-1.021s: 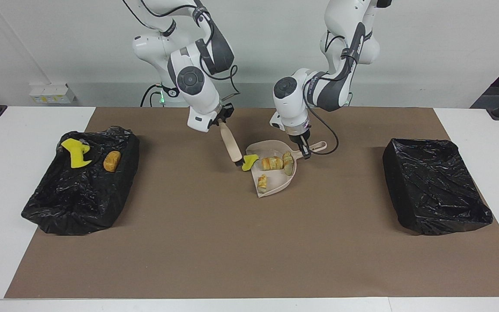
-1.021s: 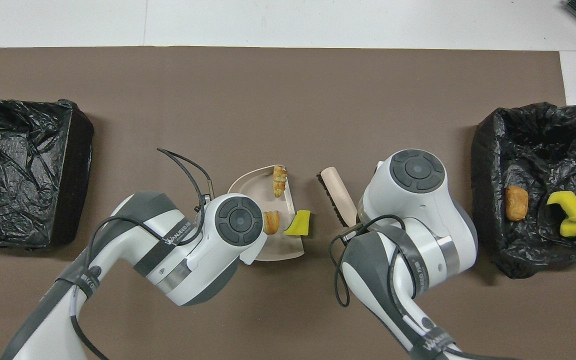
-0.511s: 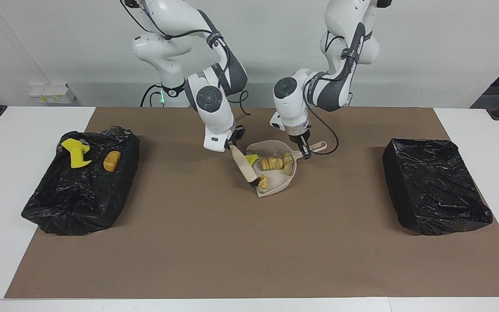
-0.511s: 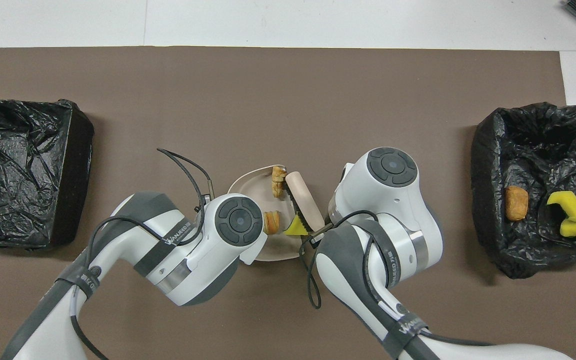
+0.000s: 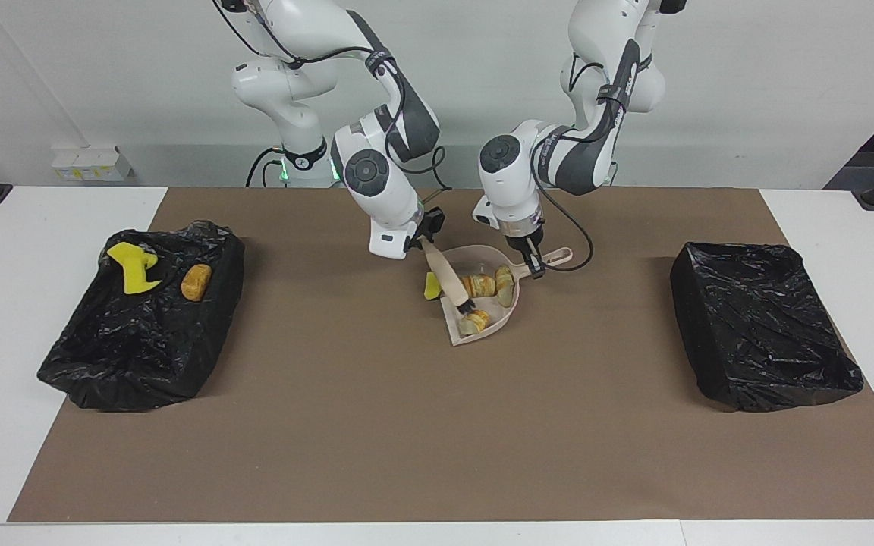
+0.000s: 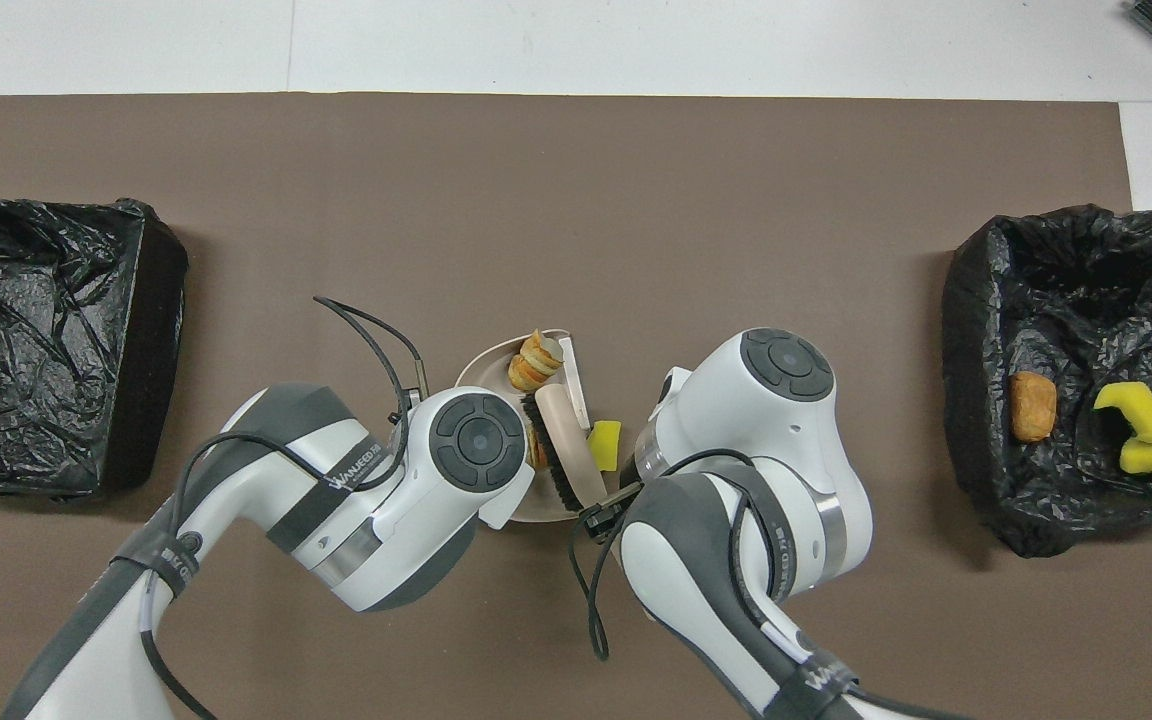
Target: Sweep and dump trash in bin
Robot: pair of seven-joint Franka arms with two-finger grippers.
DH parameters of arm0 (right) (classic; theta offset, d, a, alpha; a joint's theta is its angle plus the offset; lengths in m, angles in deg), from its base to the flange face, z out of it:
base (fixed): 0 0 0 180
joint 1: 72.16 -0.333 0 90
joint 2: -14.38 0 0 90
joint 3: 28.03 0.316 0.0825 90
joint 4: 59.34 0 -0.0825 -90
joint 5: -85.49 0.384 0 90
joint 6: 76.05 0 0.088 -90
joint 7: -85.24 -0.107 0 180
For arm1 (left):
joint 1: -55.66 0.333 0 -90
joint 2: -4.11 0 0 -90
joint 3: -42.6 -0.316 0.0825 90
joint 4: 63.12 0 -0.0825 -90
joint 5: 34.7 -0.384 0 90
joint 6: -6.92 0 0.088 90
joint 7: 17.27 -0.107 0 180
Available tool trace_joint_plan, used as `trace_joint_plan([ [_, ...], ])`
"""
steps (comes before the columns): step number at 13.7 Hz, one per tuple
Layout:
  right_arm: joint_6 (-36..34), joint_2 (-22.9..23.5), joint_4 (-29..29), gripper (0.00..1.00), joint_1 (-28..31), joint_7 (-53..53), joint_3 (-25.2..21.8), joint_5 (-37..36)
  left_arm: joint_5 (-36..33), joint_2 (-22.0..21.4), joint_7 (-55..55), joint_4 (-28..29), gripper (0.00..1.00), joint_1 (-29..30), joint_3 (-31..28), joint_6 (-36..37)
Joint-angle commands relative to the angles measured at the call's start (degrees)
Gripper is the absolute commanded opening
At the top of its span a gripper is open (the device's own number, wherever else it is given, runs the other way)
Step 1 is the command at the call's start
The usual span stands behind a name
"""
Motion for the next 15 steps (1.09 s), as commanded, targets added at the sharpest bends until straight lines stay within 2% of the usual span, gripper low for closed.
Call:
trace_joint_plan([
  [1, -1.2, -2.0, 0.5, 0.00, 0.9, 0.0, 0.2, 1.6, -1.3, -1.9, 0.8, 2.6, 0.00, 0.0, -0.4, -1.7],
  [3, -3.2, -2.0, 1.8, 0.00, 2.0, -0.3, -0.5, 0.4, -1.3, -1.9, 0.8, 2.6, 0.00, 0.2, -0.4, -1.7],
  [5, -3.4, -1.6, 2.4, 0.00, 5.9, -1.0, -0.5, -4.0, -1.3, -1.9, 0.7, 2.6, 0.00, 0.3, -0.4, -1.7],
  [6, -3.4, -1.9, 1.8, 0.00, 6.2, -4.7, -0.6, -5.5, -1.3, -1.8, 0.6, 2.6, 0.00, 0.3, -0.3, -1.7],
  [9, -2.7, -2.0, 1.1, 0.00, 5.4, -16.5, -0.1, -17.4, -1.3, -1.7, 0.0, 2.2, 0.00, 0.7, -0.4, -1.5],
  [11, -1.6, -1.5, -1.1, 0.00, 4.9, -19.5, 0.0, -17.7, -1.3, -1.6, -2.5, 1.8, 0.00, 1.6, -0.5, -1.3],
  [13, 1.1, -0.6, -3.7, 0.00, -0.2, -23.2, 0.1, -16.4, -1.3, -1.8, -5.1, 1.8, 0.00, 2.9, -0.4, -1.3],
  [15, 3.3, -0.7, -4.1, 0.00, -1.7, -24.1, 0.1, -9.5, -1.3, -1.9, -5.3, 2.0, 0.00, 3.0, -0.3, -1.5],
])
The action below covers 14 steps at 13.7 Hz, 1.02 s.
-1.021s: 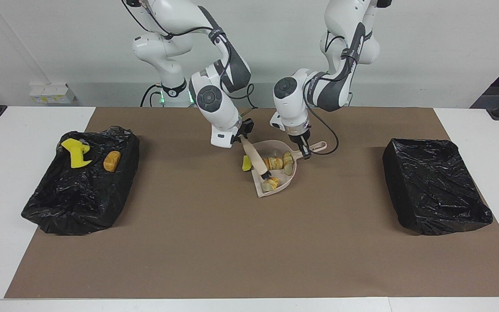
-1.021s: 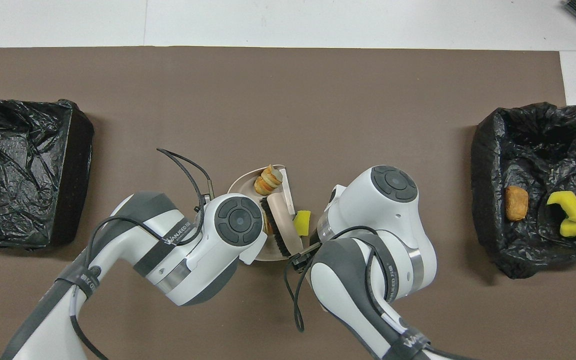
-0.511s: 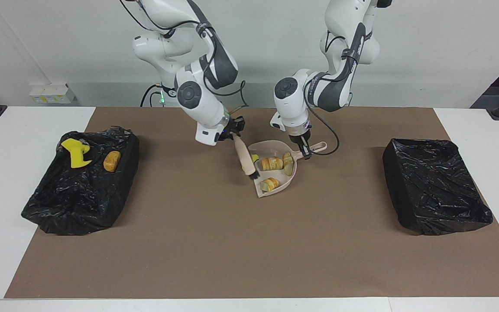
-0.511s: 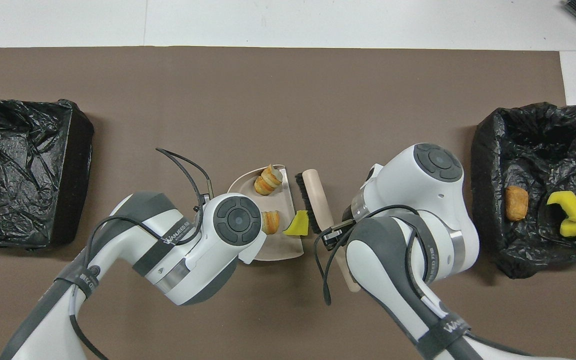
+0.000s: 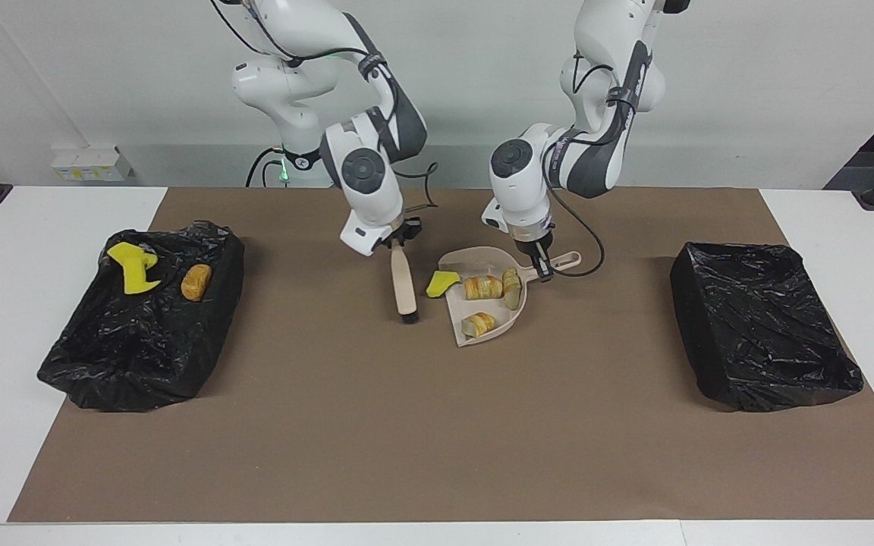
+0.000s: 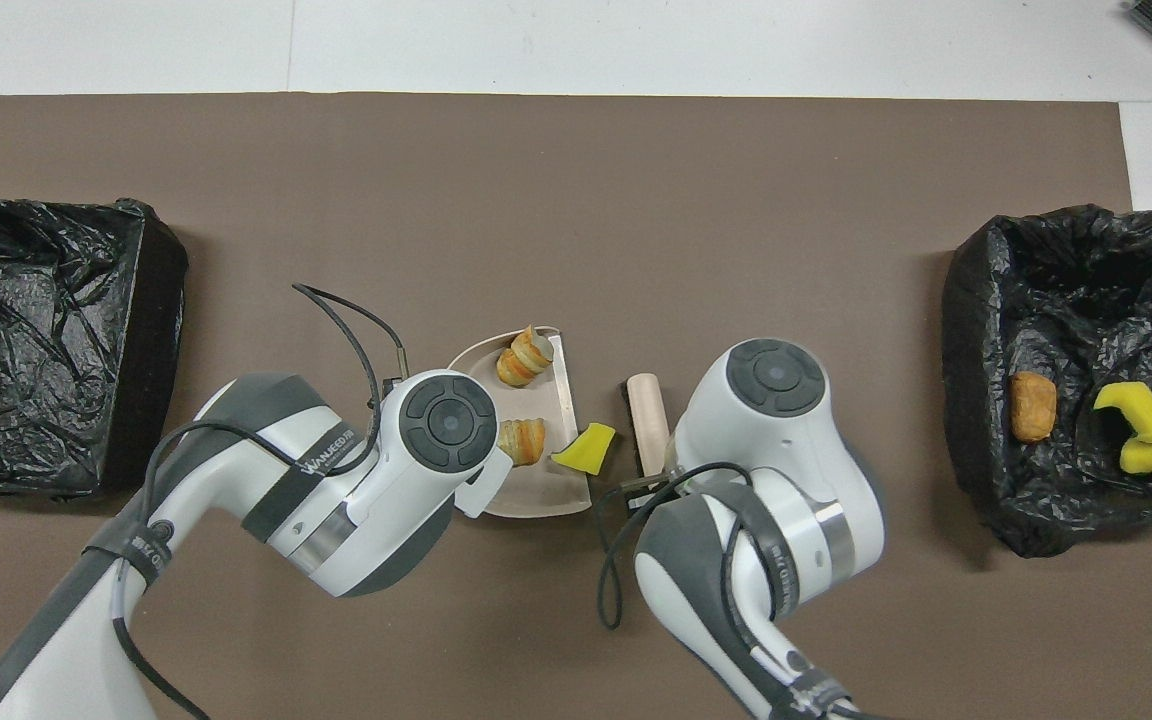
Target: Sweep and dump trash in bin
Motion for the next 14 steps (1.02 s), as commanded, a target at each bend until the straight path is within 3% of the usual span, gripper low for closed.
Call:
trace_joint_plan([
  [1, 2.4, -0.4, -0.8, 0.00, -1.5, -1.2, 0.4, 7.3, -1.3, -1.8, -0.9, 1.9, 0.00, 0.5, 0.0, -1.2],
  [3, 6.4, -0.2, -0.8, 0.00, -3.2, -1.1, 0.4, 13.6, -1.3, -1.8, -0.9, 1.9, 0.00, 0.5, 0.0, -1.2],
  [5, 7.6, -0.2, -0.7, 0.00, -4.8, -1.0, 0.4, 15.4, -1.3, -1.7, -0.9, 1.7, 0.00, 0.5, 0.0, -1.2],
  [9, 4.8, -0.2, -0.4, 0.00, -0.4, 1.5, -0.2, 11.4, -1.3, -1.7, -1.0, 1.7, 0.00, 0.5, 0.0, -1.2],
  [12, -2.5, -1.2, 2.6, 0.00, 2.2, -0.1, -0.2, 4.8, -1.3, -1.9, -1.4, 1.6, 0.00, 0.6, -0.5, -0.8],
  [14, -3.3, -2.2, 2.6, 0.00, 2.2, -1.9, -0.2, 3.6, -1.3, -2.7, -5.9, 1.1, 0.00, 3.2, -0.5, -0.5],
])
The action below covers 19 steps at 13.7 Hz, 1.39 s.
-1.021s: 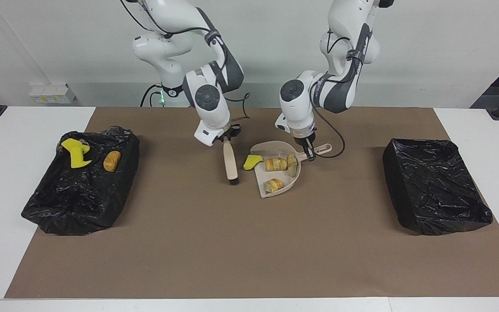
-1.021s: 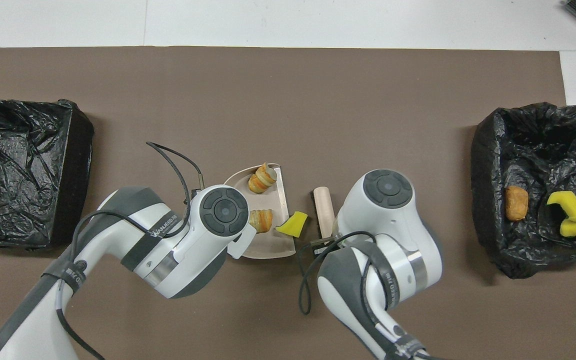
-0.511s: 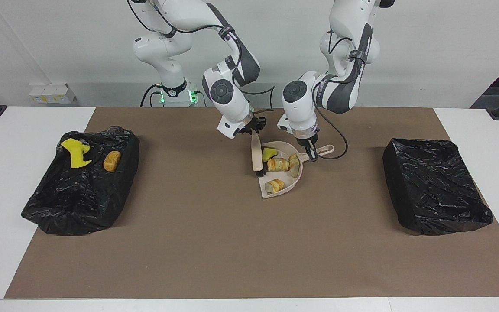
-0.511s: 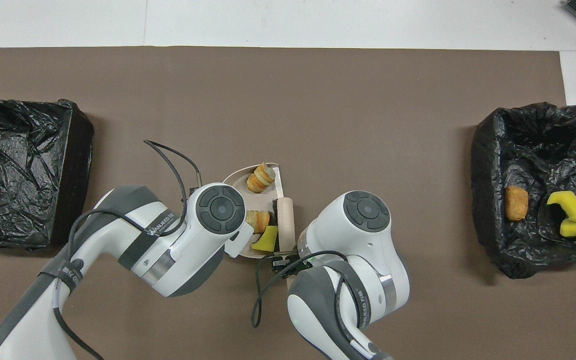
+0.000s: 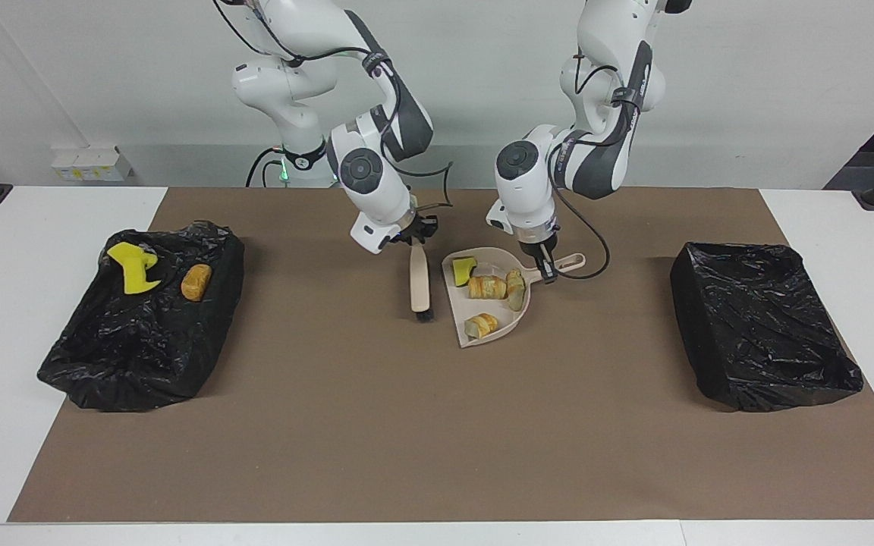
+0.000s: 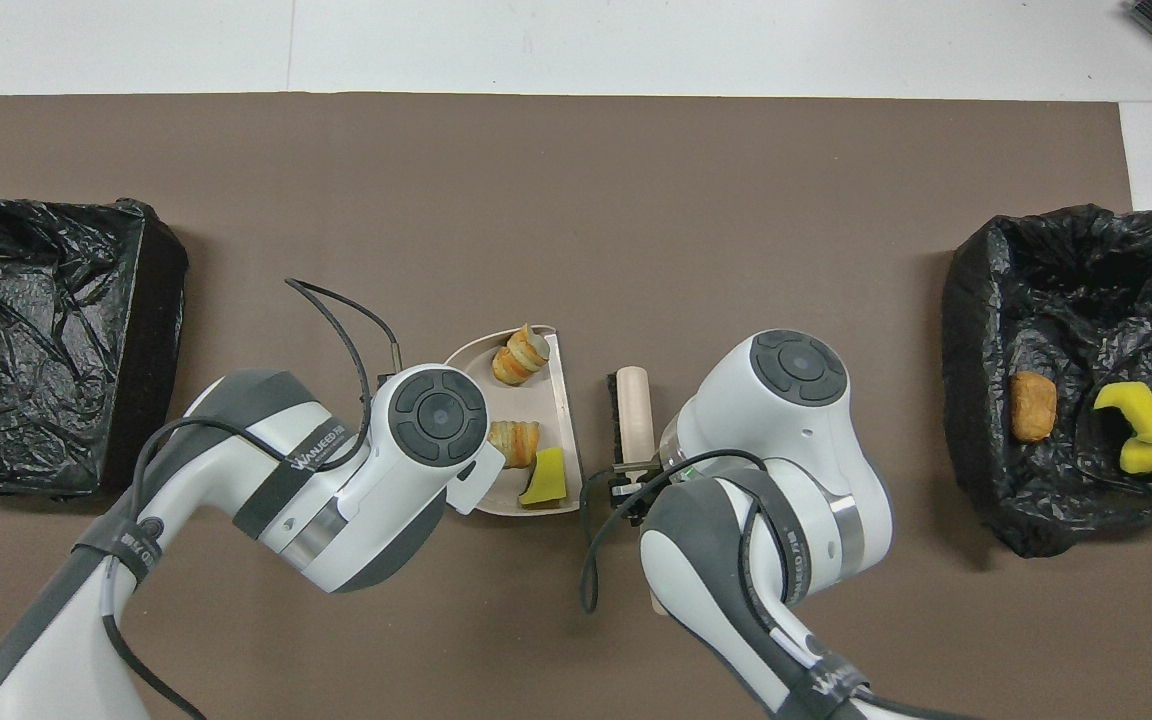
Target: Sweep and dump trash in bin
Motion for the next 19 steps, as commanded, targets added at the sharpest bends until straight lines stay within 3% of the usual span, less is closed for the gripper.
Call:
trace_joint_plan([
  [1, -1.7, -1.8, 0.0, 0.00, -0.2, -2.8, 0.4, -2.3, -1.2, -3.5, -5.4, 1.2, 0.00, 3.7, -0.2, -0.2],
  [4, -2.3, -2.4, 0.6, 0.00, -0.3, -7.5, 0.5, -6.9, -1.2, -6.7, -13.2, 1.3, 0.00, 9.4, -0.1, 0.0],
  [8, -5.4, -3.8, 1.7, 0.00, -1.7, -12.4, 0.8, -11.2, -0.8, -11.8, -32.6, -0.7, 0.00, 22.5, -0.4, 0.0],
  [10, -5.4, -4.5, 0.7, 0.00, -3.0, -13.2, 1.1, -11.2, -0.6, -11.8, -39.3, -4.0, 0.00, 28.9, -0.4, -0.2],
  [12, -4.5, -4.3, -0.4, 0.00, -7.1, -19.7, 1.1, -11.2, -0.3, -11.7, -39.0, -5.5, 0.00, 35.3, -0.4, -1.2],
  [16, 1.2, -0.3, -0.9, 0.00, -16.6, -30.6, 1.2, -11.0, 7.7, -11.0, -46.1, -9.7, 0.00, 50.0, -0.5, -1.7],
  [19, 3.3, -0.2, -2.4, 0.00, -18.7, -29.5, 1.4, -10.2, 7.4, -10.3, -50.6, -11.1, 0.00, 57.2, -0.8, -5.6],
])
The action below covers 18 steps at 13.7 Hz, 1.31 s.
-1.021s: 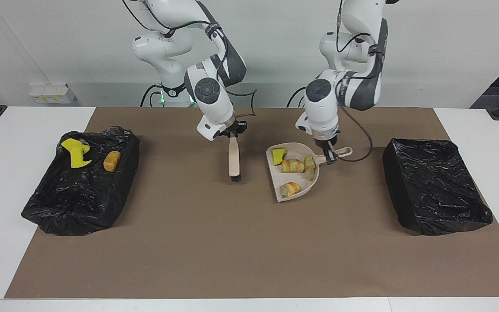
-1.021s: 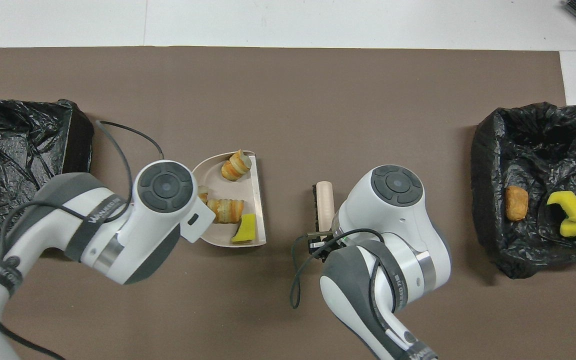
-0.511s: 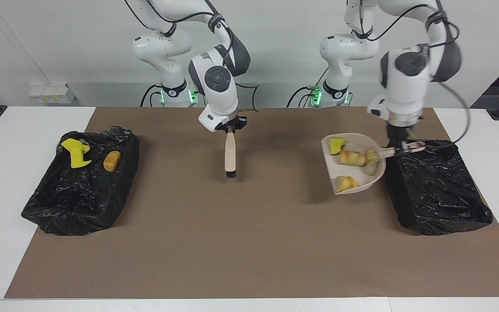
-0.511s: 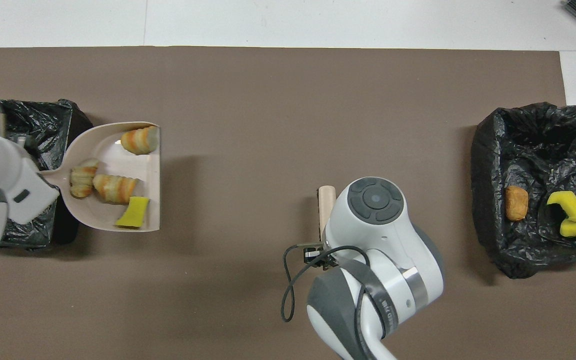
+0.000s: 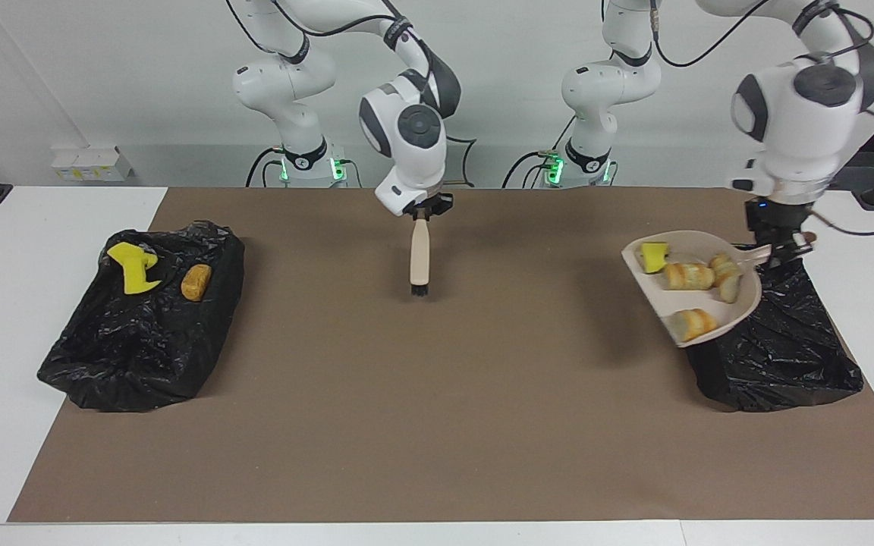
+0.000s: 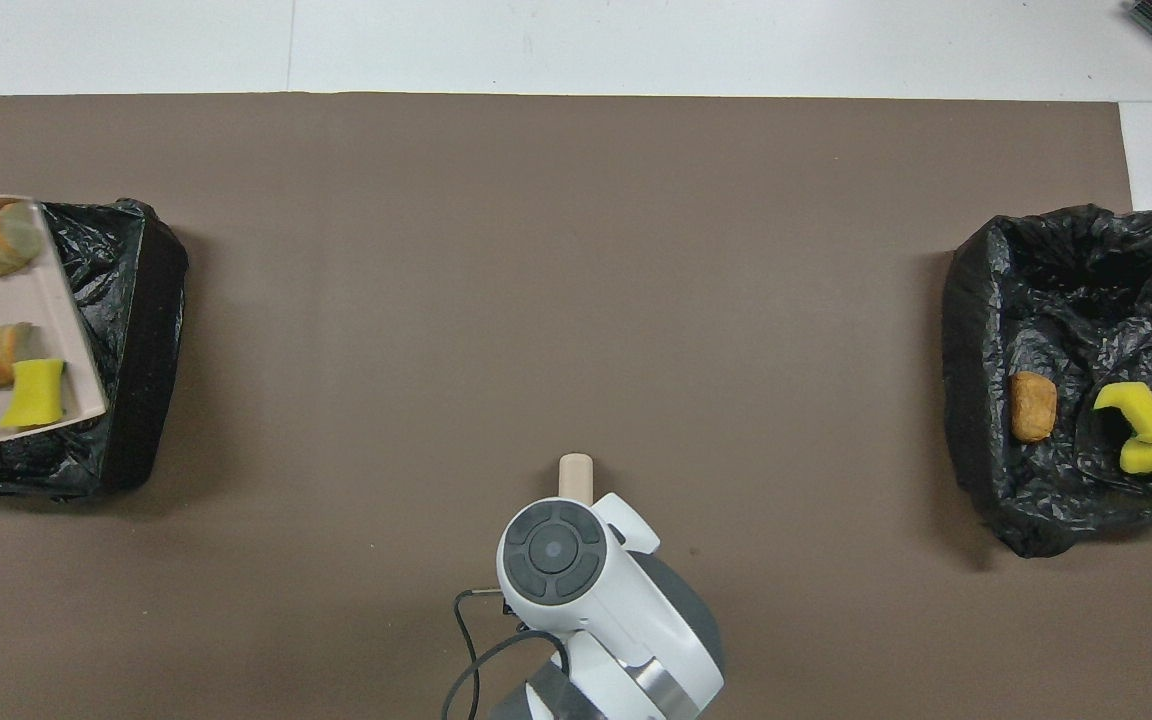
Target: Sweep and dump trash in bin
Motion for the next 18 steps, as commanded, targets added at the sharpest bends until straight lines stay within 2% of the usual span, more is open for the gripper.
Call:
trace_joint_plan([
  [1, 3.2, -0.5, -2.2, 0.00, -1.0, 0.8, 0.4, -0.5, 0.6, 1.4, -4.0, -2.1, 0.00, 4.3, 0.7, -4.6],
  [2, 4.4, -0.6, -3.1, 0.00, -1.4, 1.0, 0.3, -0.5, -0.3, 2.0, -4.2, -2.9, 0.00, 5.0, 0.6, -5.6],
  [3, 3.3, -0.6, -2.7, 0.56, -1.5, 0.6, 0.3, -0.6, -1.6, 2.8, -3.9, -3.1, 0.00, 5.6, -0.2, -6.2],
  [4, 2.5, -0.5, -2.2, 1.00, -1.5, 0.7, 0.3, -1.5, -4.3, 3.3, -3.5, -3.4, 0.00, 5.7, -0.4, -6.6],
  [6, 1.3, -0.9, 0.1, 1.00, 0.5, 1.2, 0.0, -1.4, -12.1, 4.0, -1.9, -3.3, 0.00, 4.8, -0.3, -8.5],
  [8, -1.9, -1.5, 3.3, 1.00, 4.9, 2.0, -0.1, -1.6, -18.3, 4.1, 0.2, -2.5, 0.00, 3.3, -0.2, -8.6],
  [10, -3.9, -1.5, 6.7, 1.00, 9.7, 6.5, -0.2, -1.8, -27.6, 4.0, 3.5, -0.8, 0.00, 0.9, -0.1, -8.2],
  [11, -4.6, -1.5, 8.1, 1.00, 11.5, 9.0, -0.2, -2.6, -29.9, 3.8, 4.6, -0.5, 0.00, -1.1, -0.1, -7.6],
  [14, -8.3, -1.5, 12.7, 1.00, 17.9, 14.2, -0.2, -5.1, -36.8, 3.3, 6.3, -0.5, 0.00, -3.8, -0.1, -3.9],
  [18, -10.9, -2.3, 17.0, 1.00, 25.3, 16.7, -0.2, -7.6, -46.9, 2.8, 14.5, -0.7, 0.00, -7.7, -0.1, 3.0],
])
